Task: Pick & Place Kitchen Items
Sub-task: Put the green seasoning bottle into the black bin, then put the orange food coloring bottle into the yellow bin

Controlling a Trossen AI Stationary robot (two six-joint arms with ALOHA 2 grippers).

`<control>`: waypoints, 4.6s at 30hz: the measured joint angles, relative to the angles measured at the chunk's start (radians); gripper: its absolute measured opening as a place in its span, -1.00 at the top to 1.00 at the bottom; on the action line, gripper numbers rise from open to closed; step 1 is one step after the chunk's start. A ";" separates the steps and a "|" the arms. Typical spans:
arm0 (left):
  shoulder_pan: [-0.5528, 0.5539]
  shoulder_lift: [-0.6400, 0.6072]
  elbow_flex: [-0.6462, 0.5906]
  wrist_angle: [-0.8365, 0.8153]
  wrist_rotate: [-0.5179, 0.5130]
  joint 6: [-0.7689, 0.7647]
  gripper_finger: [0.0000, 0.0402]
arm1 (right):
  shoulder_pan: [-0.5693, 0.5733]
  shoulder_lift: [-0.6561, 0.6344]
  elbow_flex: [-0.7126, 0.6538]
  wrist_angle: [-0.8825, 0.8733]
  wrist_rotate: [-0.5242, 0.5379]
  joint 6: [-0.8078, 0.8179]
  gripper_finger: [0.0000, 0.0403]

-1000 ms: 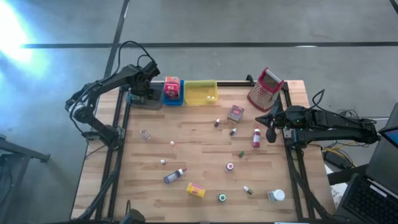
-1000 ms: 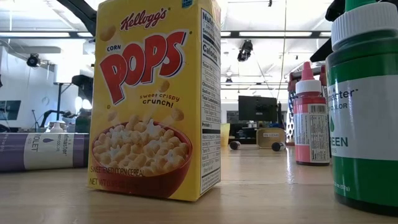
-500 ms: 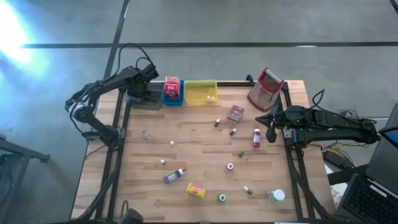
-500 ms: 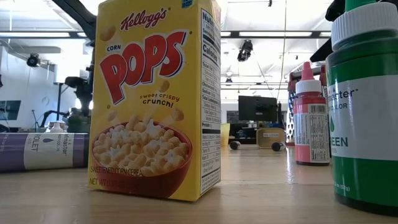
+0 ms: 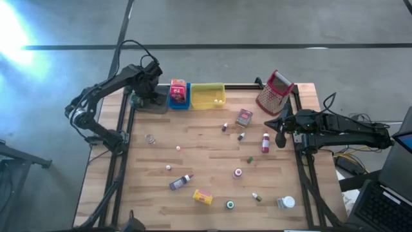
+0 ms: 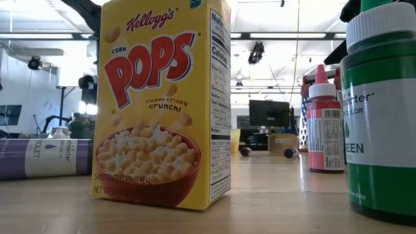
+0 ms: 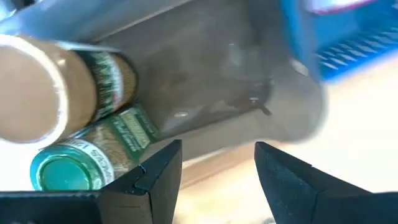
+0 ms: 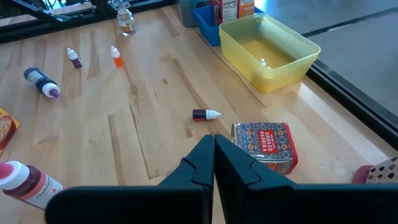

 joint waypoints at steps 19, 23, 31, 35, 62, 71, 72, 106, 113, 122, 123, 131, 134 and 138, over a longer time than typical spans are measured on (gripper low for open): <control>-0.322 -0.096 -0.087 -0.028 0.203 0.549 0.70 | 0.000 0.000 0.000 0.000 0.000 0.000 0.96; -0.316 -0.092 -0.096 0.033 0.202 0.589 0.74 | 0.000 0.000 0.000 0.000 0.000 0.000 0.96; -0.312 -0.092 -0.140 0.103 0.199 0.593 0.74 | 0.000 0.000 0.000 0.000 0.000 0.000 0.96; -0.298 -0.088 -0.183 0.158 0.192 0.592 0.74 | 0.000 0.000 0.000 0.000 0.000 0.000 0.96; -0.162 0.065 -0.187 0.323 0.036 0.602 0.74 | 0.000 0.000 0.000 0.000 0.000 0.000 0.96; -0.161 0.059 -0.177 0.238 0.046 0.583 0.74 | 0.000 0.000 0.000 0.000 0.000 0.000 0.96; -0.161 0.058 -0.171 0.224 0.046 0.575 0.74 | 0.000 0.000 0.000 0.000 0.000 0.000 0.96; -0.623 -0.460 -0.098 0.182 0.050 0.229 0.74 | 0.000 0.000 0.000 0.000 0.000 0.000 0.96; -0.626 -0.469 -0.110 0.256 0.108 0.190 0.74 | 0.000 0.000 0.000 0.000 0.000 0.000 0.96; -0.659 -0.476 -0.180 0.328 0.250 0.215 0.74 | 0.000 0.000 0.000 0.000 0.000 0.000 0.96; -0.668 -0.482 -0.189 0.335 0.250 0.215 0.74 | 0.000 0.000 0.000 0.000 0.000 0.000 0.96; -0.781 -0.555 -0.298 0.440 0.232 0.179 0.74 | 0.000 0.000 0.000 0.000 0.000 0.000 0.96; -0.832 -0.584 -0.347 0.503 0.205 0.179 0.74 | 0.000 0.000 0.000 0.000 0.000 0.000 0.96; -0.870 -0.607 -0.429 0.649 0.197 0.180 0.74 | 0.000 0.000 0.000 0.000 0.000 0.000 0.96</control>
